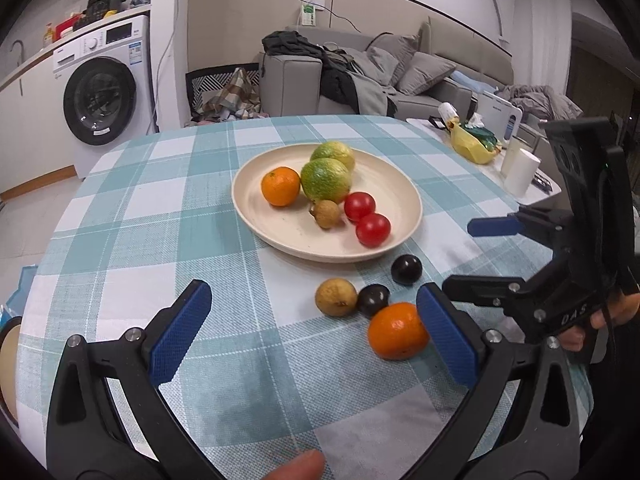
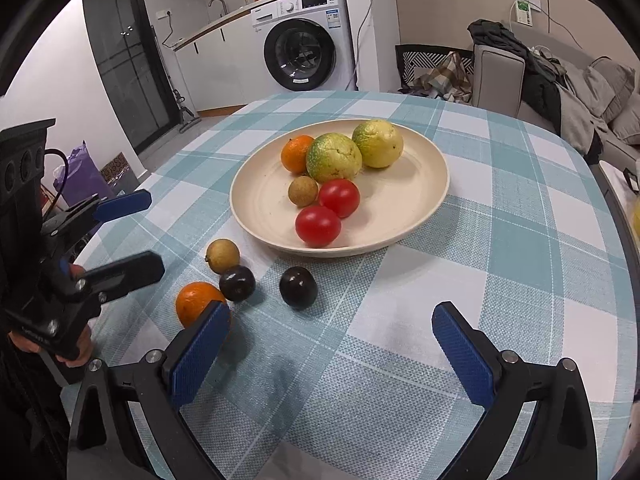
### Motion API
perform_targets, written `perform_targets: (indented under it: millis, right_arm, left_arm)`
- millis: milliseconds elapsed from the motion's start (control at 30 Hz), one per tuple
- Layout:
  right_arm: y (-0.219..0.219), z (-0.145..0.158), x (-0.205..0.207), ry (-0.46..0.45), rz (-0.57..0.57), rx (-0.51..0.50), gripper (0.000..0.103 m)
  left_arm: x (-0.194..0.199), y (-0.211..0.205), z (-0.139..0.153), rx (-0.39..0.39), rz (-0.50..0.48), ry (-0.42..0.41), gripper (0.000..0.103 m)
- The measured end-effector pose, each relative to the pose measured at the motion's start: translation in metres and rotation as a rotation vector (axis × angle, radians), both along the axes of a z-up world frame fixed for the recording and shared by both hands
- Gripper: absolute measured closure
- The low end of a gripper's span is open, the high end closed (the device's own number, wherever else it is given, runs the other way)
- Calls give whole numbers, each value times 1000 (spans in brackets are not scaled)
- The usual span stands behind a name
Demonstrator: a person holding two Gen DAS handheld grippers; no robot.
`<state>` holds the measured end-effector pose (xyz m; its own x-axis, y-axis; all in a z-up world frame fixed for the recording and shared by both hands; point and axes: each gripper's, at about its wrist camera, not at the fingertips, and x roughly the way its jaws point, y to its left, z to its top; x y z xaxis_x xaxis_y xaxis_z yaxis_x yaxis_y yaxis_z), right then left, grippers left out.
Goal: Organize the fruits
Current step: 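Withdraw both tools from the plate toward the remaining fruits, then grasp the large orange on the cloth with the left tool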
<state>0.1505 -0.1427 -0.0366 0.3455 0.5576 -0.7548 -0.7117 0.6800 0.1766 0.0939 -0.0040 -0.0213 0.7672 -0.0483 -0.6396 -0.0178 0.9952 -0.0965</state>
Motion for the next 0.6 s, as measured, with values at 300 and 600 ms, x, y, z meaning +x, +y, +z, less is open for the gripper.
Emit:
perform_targets:
  millis: [300, 600]
  right_arm:
    - [-7, -1, 7, 0, -30, -7, 0]
    - [-6, -4, 9, 4, -34, -14, 0]
  left_arm:
    - [2, -12, -8, -21, -68, 52, 1]
    - [7, -27, -19, -13, -122, 103, 3]
